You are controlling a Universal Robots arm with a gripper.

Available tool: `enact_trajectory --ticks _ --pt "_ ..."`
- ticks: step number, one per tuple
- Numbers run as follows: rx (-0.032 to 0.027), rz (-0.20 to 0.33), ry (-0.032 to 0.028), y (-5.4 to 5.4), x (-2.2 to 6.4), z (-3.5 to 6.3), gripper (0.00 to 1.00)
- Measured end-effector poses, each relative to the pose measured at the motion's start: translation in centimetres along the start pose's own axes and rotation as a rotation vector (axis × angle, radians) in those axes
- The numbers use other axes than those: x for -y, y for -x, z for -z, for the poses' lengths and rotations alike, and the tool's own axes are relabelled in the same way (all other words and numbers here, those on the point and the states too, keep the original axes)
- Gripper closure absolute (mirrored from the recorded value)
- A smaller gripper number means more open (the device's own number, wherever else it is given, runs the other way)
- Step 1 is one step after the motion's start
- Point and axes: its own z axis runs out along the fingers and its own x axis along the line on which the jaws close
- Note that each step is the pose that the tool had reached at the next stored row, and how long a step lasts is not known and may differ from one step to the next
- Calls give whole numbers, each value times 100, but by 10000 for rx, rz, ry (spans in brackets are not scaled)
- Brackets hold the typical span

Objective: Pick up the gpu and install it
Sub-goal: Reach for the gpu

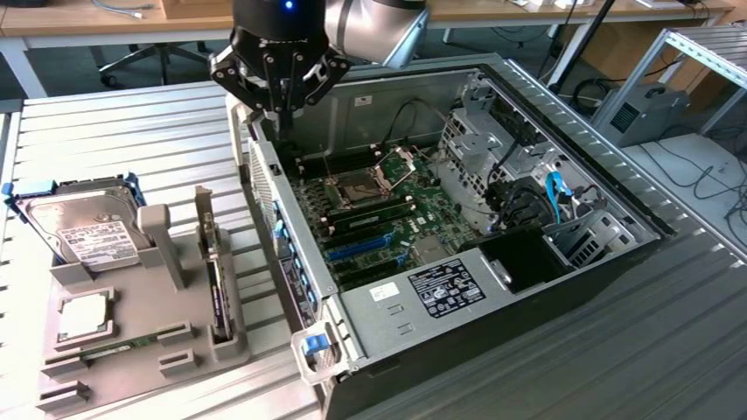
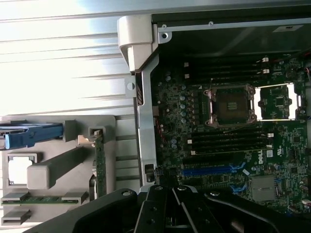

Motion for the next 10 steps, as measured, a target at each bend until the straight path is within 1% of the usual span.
enact_trajectory --ticks 10 --pt "0 1 0 -33 3 1 89"
